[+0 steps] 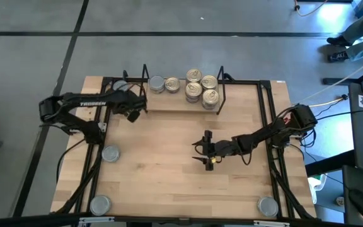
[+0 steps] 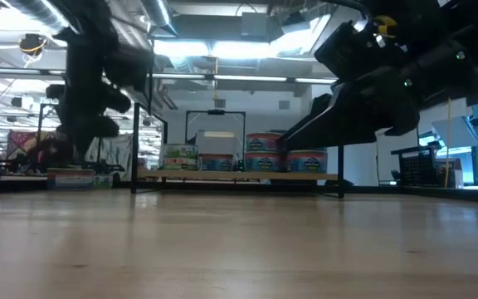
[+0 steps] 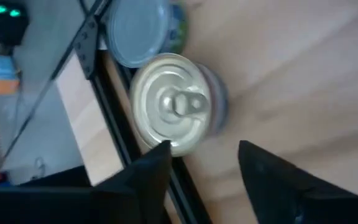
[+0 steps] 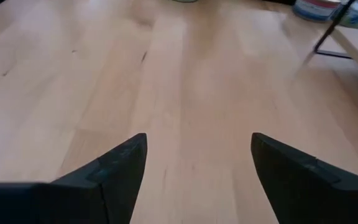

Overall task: Stack canned seafood by type on shelf
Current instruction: Stack the blue-pink tuna can on top of the other blue-pink can on the shelf

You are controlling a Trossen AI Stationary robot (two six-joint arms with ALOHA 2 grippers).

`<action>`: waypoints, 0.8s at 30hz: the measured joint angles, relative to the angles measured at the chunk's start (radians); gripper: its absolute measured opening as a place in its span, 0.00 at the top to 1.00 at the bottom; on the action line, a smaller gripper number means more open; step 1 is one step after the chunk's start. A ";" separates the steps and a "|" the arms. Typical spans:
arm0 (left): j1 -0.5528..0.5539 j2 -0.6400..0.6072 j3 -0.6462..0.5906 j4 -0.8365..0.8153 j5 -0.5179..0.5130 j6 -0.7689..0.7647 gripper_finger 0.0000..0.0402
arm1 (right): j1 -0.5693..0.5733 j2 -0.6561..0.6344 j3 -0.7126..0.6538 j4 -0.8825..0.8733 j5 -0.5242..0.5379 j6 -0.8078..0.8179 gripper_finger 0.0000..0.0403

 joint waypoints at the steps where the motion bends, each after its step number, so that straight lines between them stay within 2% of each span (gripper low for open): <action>1: 0.026 0.018 0.000 0.010 -0.006 0.019 0.58 | 0.000 0.000 0.000 0.000 -0.005 0.000 0.29; 7: 0.125 0.118 0.005 0.057 -0.062 0.068 0.78 | 0.000 0.000 0.000 -0.002 -0.007 0.000 0.29; 12: 0.147 0.141 0.005 0.072 -0.065 0.081 0.89 | 0.000 0.000 0.000 -0.006 -0.007 -0.001 0.29; 17: 0.124 0.132 0.001 0.091 -0.063 0.113 0.94 | 0.000 0.000 0.000 -0.006 -0.007 -0.001 0.29; 24: 0.063 0.072 -0.003 0.088 -0.062 0.132 0.96 | 0.000 0.000 0.000 -0.007 -0.007 -0.001 0.29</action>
